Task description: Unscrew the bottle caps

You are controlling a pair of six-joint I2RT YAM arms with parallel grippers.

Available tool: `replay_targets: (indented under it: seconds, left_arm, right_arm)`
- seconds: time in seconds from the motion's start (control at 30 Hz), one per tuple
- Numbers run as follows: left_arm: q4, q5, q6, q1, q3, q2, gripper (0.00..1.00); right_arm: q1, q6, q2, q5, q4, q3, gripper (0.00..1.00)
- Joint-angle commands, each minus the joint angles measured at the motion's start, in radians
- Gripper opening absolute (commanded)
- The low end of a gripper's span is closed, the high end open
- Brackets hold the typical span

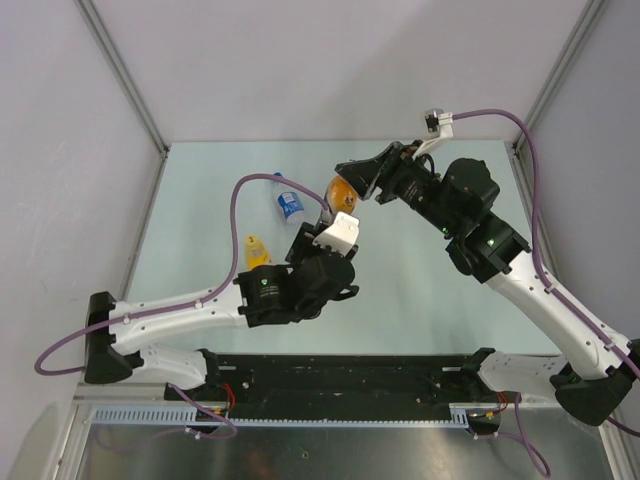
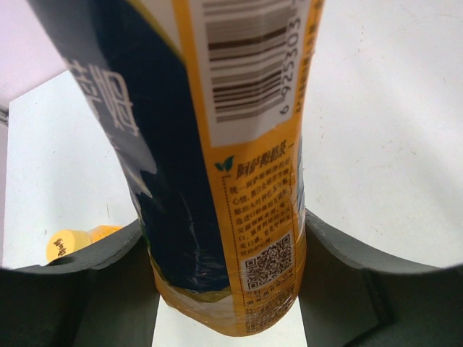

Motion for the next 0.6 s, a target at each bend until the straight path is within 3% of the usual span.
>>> replay_targets:
  seconds: [0.0,0.17,0.33,0.57]
  left_arm:
    - [0.01,-0.01,-0.016,-0.01,0.046,0.006,0.0]
    - [0.009,-0.002,-0.014,-0.017,0.045,0.013,0.0]
    - [0.005,-0.001,-0.015,-0.021,0.037,0.014,0.0]
    - [0.013,0.069,-0.018,-0.018,0.003,-0.032,0.0]
  right_arm:
    - [0.005,0.002,-0.002,0.034,0.034,0.043,0.6]
    - [0.005,-0.003,0.002,0.039,0.023,0.046,0.36]
    - [0.005,-0.014,0.006,0.043,-0.002,0.055,0.04]
    - [-0.01,-0.074,-0.009,-0.019,-0.002,0.055,0.0]
